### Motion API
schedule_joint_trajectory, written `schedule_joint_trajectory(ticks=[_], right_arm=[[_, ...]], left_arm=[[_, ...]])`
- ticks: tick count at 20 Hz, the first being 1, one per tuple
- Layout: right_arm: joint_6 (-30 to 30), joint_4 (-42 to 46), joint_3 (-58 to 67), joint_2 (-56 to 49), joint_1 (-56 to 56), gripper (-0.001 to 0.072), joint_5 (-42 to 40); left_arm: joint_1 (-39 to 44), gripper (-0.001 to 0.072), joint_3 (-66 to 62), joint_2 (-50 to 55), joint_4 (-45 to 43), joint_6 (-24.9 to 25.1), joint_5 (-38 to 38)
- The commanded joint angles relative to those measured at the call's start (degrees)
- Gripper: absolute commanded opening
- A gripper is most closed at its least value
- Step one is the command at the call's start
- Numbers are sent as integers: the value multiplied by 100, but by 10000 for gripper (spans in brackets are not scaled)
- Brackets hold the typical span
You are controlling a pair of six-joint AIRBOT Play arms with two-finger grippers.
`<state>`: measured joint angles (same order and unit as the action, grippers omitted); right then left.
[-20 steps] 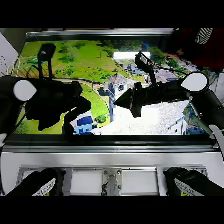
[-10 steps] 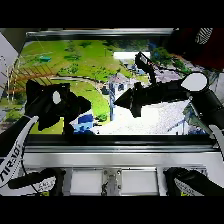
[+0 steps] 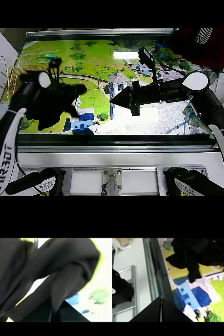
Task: Fold the clothes and pants, and hang the long-sleeved shirts on hangers.
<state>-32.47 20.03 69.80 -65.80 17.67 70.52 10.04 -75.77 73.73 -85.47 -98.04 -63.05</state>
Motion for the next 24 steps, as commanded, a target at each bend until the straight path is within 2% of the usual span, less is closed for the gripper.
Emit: schedule_joint_trajectory(ticks=[1, 3, 7, 9, 10, 13, 14, 15, 16, 18, 20, 24], right_arm=[[-55, -155, 33, 98, -221, 21, -501], [-323, 516, 33, 393, -723, 20, -1357], [-1801, 1626, 33, 1121, -2022, 21, -2723], [-2122, 1646, 33, 1397, -2702, 20, -2761], [-2210, 1644, 31, 1508, -3005, 21, -2761], [-2247, 1644, 31, 1727, -3670, 21, -2684], [-2245, 1646, 31, 1759, -3825, 21, -2588], [-2245, 1646, 28, 1779, -3936, 21, -2461], [-2245, 1648, 24, 1779, -4022, 21, -2299], [-2247, 1930, 17, 1777, -4081, 21, -2020], [-2269, 2483, 13, 1753, -4076, 21, -1613], [-3195, 3788, -238, 1598, -4070, 20, -793]], left_arm=[[328, 13, -933, -769, 632, 28, 17], [911, 13, -1165, -1080, 918, 26, 295], [2721, 13, -1220, -1010, 903, -157, 1738], [3510, 13, -1266, -518, 903, -192, 2841], [3786, 13, -1488, -151, 905, -221, 3136], [4118, 14, -2570, 981, 887, -238, 2935], [4085, 172, -2861, 1259, 846, -236, 2789], [3963, 494, -3058, 1434, 855, -238, 2583], [3762, 677, -3224, 1552, 855, -251, 2243], [3119, 679, -3213, 1552, 857, -254, 1340], [2339, 679, -2664, 1309, 861, -254, 695], [767, 679, -688, 636, 870, -249, 260]])
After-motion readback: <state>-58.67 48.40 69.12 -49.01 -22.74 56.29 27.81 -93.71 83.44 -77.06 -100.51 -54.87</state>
